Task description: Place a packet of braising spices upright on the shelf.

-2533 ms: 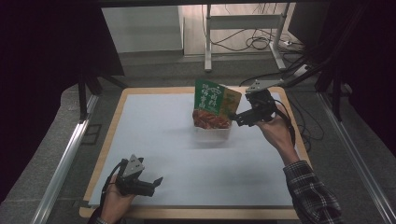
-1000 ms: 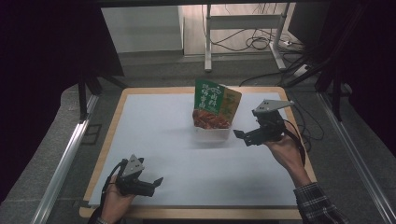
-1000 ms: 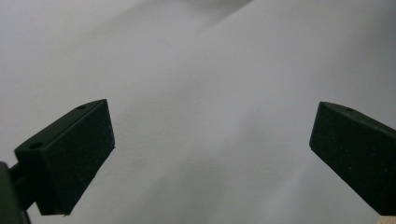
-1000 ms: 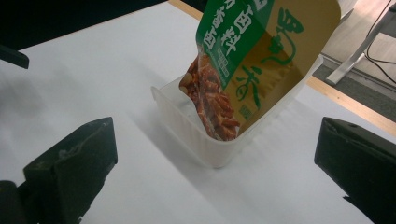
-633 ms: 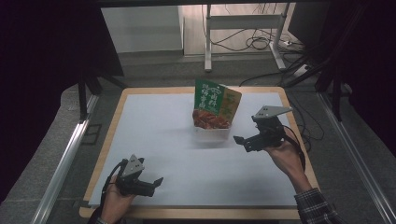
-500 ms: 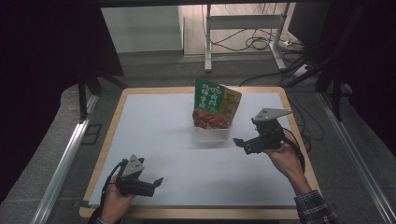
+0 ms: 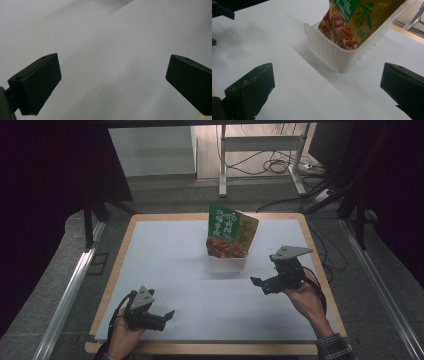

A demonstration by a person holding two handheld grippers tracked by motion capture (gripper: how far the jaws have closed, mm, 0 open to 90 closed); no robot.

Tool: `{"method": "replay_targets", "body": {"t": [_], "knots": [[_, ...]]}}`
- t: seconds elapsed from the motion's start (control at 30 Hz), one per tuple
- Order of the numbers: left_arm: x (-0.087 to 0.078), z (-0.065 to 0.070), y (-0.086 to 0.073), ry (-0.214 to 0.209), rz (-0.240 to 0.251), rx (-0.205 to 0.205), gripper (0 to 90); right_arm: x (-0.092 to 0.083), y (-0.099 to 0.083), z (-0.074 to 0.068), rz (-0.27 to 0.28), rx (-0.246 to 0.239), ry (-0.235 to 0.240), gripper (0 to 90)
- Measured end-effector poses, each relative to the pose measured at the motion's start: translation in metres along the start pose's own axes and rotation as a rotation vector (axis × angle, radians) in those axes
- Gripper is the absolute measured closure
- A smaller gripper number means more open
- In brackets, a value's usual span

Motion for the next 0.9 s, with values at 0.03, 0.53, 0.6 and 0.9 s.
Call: {"method": "replay_targets", "body": {"t": [0.03,0.53,0.6,0.9], "knots": [[0.0,0.0,0.0,0.0,0.0,0.0,0.0,-0.001,-0.002,0.0,-0.002,0.001,-0.003,0.0],[0.0,0.001,0.0,-0.002,-0.003,0.0,0.0,-0.016,-0.02,-0.008,0.004,0.009,-0.022,0.0],[0.0,0.001,0.0,0.0,0.0,-0.002,0.0,-0.019,-0.024,-0.009,0.007,0.011,-0.025,0.0],[0.001,0.001,-0.001,0.005,-0.009,0.009,0.0,-0.03,-0.04,-0.011,0.016,0.02,-0.052,0.0]]}}
Point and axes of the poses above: each handheld gripper's, and its own axes: x roughly forward along the jaws, y roughly out of its top, z roughly to its right, the point moved 9 cm from there along x, roughly forward along the jaws, and after that the axes turned 7 degrees about -x, right-handed, at the moved point
